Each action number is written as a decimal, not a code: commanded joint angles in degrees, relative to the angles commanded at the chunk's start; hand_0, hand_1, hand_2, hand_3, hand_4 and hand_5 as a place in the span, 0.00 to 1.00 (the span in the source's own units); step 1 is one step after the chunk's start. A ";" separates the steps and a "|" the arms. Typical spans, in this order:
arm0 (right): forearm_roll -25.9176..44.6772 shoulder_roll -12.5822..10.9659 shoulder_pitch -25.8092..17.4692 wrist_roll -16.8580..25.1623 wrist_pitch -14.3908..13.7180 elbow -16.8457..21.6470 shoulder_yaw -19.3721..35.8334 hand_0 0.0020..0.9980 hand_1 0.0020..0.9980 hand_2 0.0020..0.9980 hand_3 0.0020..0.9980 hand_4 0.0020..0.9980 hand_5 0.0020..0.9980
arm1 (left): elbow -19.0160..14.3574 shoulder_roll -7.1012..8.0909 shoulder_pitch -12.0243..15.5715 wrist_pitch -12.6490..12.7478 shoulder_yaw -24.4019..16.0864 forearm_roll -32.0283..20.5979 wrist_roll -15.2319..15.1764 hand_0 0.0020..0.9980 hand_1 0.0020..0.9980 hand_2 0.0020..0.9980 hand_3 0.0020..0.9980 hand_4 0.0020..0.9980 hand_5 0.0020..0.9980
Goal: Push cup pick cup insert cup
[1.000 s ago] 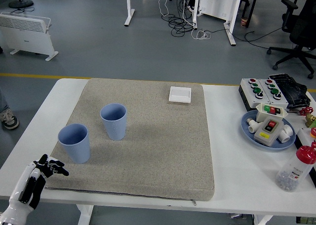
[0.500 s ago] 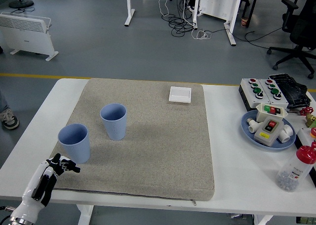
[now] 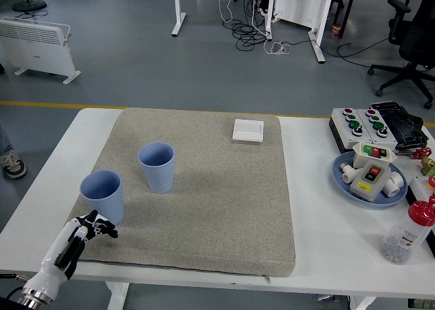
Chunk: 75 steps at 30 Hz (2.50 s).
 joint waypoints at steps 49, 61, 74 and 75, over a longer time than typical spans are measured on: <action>-0.04 0.28 0.31 -0.05 0.10 0.00 0.01 0.73 0.67 0.70 0.60 0.14 0.48 | 10.76 -0.94 -11.30 -0.43 3.22 2.61 3.18 0.67 0.47 0.44 0.46 0.56 1.00; -0.04 0.31 0.40 -0.15 0.08 0.00 -0.35 0.73 0.67 0.70 0.60 0.14 0.48 | 14.73 -0.95 -15.45 -0.57 5.34 3.22 3.80 0.68 0.47 0.44 0.46 0.55 1.00; -0.28 0.49 0.31 -0.16 0.01 0.00 -0.34 0.73 0.67 0.70 0.60 0.14 0.48 | 19.64 0.16 -20.48 -0.73 8.20 4.31 4.16 0.69 0.46 0.44 0.46 0.55 1.00; -0.26 0.50 0.30 -0.16 0.01 0.00 -0.37 0.73 0.67 0.70 0.60 0.14 0.48 | 19.78 0.23 -20.62 -0.74 8.17 4.49 4.20 0.69 0.46 0.44 0.46 0.55 1.00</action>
